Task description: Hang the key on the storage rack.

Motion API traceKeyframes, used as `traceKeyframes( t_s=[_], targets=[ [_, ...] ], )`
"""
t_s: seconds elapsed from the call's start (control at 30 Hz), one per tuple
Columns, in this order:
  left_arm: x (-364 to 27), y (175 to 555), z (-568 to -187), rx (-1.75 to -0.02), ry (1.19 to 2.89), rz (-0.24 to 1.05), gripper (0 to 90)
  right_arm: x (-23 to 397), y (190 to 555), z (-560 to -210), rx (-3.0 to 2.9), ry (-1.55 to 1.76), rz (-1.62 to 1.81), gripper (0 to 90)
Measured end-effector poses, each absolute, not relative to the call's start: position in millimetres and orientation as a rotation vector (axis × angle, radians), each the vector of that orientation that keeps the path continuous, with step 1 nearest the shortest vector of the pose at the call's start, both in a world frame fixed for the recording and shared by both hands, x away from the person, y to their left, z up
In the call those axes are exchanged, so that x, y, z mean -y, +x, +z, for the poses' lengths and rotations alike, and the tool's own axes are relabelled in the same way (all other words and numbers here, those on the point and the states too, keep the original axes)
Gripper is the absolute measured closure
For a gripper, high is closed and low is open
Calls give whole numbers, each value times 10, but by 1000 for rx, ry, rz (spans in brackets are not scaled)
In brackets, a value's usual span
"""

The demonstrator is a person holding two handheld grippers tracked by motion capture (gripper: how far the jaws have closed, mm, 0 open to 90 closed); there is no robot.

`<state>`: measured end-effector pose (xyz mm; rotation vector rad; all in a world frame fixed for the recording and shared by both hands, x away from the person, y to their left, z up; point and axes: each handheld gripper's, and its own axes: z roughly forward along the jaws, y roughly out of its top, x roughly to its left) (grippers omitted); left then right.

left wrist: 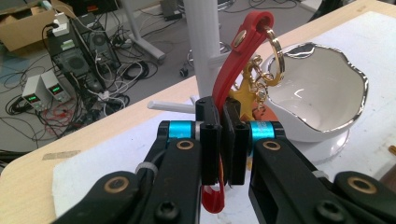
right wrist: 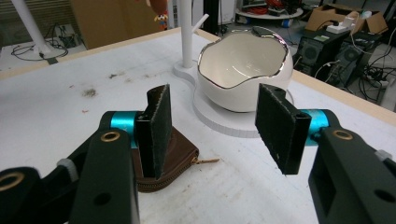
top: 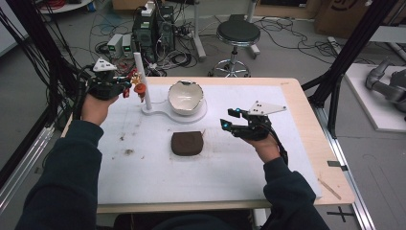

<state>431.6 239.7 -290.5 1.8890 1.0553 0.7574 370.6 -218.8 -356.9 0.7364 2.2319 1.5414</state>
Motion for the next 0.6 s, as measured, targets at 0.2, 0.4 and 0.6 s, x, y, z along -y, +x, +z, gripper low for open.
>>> traceKeyframes(
  t_s=[0.2, 0.4, 0.6],
  targets=[
    [-2434, 4393, -2951, -1092, 1854, 731, 866, 2199, 3711, -3584, -2234, 741, 1543, 467],
    [-2431, 4474, -3034, -1131, 1848, 708, 866, 2194, 3711, -3589, -2238, 741, 1542, 467],
    [-2400, 4524, -3162, -1156, 1825, 676, 865, 2201, 3712, -3592, -2239, 740, 1539, 467]
  ],
)
